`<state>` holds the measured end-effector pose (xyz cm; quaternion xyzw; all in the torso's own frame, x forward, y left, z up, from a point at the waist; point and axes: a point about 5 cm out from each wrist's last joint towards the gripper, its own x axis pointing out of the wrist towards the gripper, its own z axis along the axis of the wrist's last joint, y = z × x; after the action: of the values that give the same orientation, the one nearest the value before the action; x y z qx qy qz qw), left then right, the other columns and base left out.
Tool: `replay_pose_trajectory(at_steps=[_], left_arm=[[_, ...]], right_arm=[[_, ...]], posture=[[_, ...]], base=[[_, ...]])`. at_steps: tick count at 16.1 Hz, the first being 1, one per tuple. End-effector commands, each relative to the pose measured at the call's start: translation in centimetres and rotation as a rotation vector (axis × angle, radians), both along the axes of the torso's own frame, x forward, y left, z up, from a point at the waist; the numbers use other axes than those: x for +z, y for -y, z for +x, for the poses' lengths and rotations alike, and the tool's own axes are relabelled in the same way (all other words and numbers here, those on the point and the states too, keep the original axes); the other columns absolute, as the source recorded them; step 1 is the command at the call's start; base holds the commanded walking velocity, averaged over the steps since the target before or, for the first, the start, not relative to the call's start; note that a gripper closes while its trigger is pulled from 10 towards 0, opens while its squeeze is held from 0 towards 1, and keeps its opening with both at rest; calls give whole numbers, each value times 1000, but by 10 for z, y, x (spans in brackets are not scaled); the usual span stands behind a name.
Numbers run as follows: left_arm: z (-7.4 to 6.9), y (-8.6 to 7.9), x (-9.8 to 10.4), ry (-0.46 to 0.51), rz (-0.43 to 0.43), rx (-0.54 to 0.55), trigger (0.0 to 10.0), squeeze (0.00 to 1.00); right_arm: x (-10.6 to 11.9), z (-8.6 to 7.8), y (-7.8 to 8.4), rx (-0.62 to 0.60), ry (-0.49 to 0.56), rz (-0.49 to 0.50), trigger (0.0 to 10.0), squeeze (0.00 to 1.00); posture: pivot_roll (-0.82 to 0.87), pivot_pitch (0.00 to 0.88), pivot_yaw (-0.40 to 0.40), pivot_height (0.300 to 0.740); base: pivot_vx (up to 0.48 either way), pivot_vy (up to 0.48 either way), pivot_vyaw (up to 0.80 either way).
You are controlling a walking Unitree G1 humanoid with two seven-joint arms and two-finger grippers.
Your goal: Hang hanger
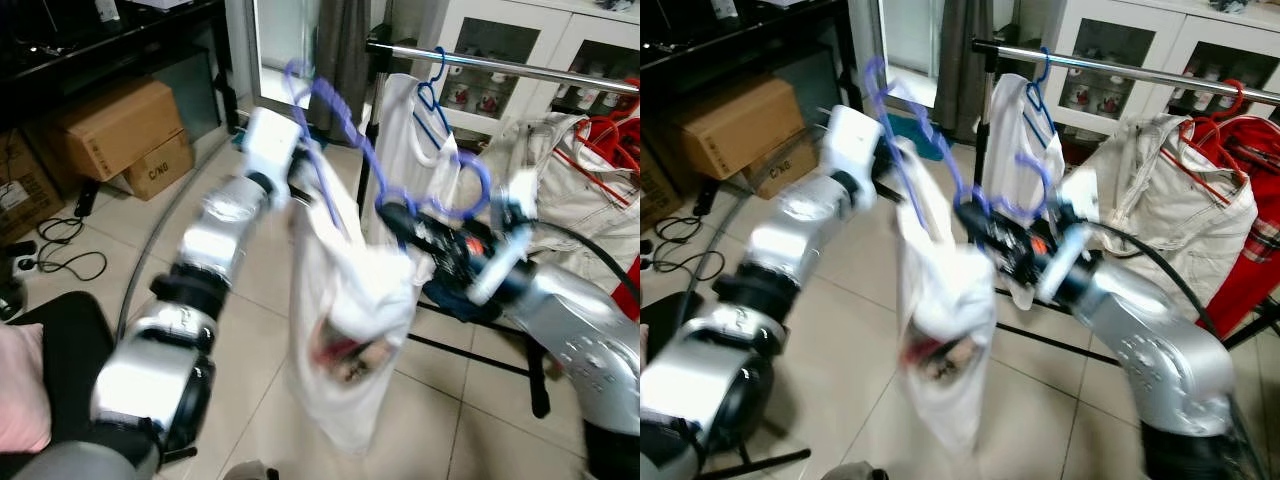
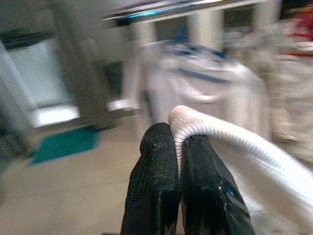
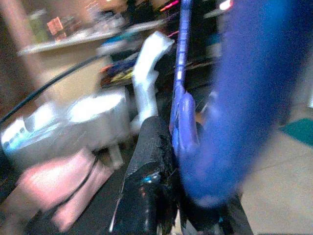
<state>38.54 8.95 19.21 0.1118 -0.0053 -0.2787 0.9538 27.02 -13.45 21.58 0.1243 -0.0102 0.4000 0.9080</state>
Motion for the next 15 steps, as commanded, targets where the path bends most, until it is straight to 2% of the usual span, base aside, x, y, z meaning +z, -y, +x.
replay_pose_trajectory(at_steps=[1, 3, 4, 5, 6, 7, 8, 9, 10, 11, 12, 14, 15], left_arm=[[-13, 28, 4, 15, -6, -173, 0, 0], [-28, 52, 3, 11, -41, -288, 0, 0], [-37, 64, 4, 3, -57, -348, 0, 0], [-46, 66, 6, -6, -86, -367, 0, 0], [-48, 56, 5, -9, -88, -326, 0, 0], [-47, 41, 0, -26, -83, -260, 0, 0], [-47, 35, -1, -33, -82, -236, 0, 0], [-46, 21, -7, -54, -84, -179, 0, 0], [-45, 9, -12, -69, -71, -131, 0, 0], [-42, -4, -15, -68, -64, -58, 0, 0], [-40, -9, -14, -65, -76, -19, 0, 0], [-27, -25, -1, -8, -162, 166, 0, 0], [-26, -27, 1, -1, -182, 191, 0, 0]], right_arm=[[-2, 15, 4, -151, -32, -3, 0, 0], [-1, 35, 6, -307, -53, 26, 0, 0], [5, 50, 15, -469, -50, 76, 0, 0], [9, 62, 38, -667, -20, 61, 0, 0], [7, 63, 55, -760, -11, 2, 0, 0], [-1, 61, 71, -812, -4, -105, 0, 0], [-4, 60, 76, -823, -8, -133, 0, 0], [-9, 56, 86, -839, -43, -84, 0, 0], [-10, 53, 91, -837, -62, -6, 0, 0], [-5, 50, 92, -820, -77, 192, 0, 0], [-2, 49, 92, -818, -75, 291, 0, 0], [4, 44, 92, -847, -69, 683, 0, 0], [4, 43, 92, -847, -67, 732, 0, 0]], posture=[[-71, 0, 7, 740], [-69, 0, 5, 740], [-66, 0, 2, 740], [-64, 0, 0, 740], [-61, 0, -1, 740], [-55, 0, -8, 740], [-54, 0, -8, 740], [-51, 0, -10, 740], [-50, 0, -7, 740], [-50, 0, -4, 740], [-50, 0, -4, 740], [-55, 0, 5, 740], [-55, 0, 5, 740]], base=[[0, 0, 0], [0, 0, 0], [0, 0, 0], [0, 0, 0], [0, 0, 0], [0, 0, 0], [0, 0, 0], [0, 0, 0], [0, 0, 0], [0, 0, 0], [0, 0, 0], [0, 0, 0], [0, 0, 0]])
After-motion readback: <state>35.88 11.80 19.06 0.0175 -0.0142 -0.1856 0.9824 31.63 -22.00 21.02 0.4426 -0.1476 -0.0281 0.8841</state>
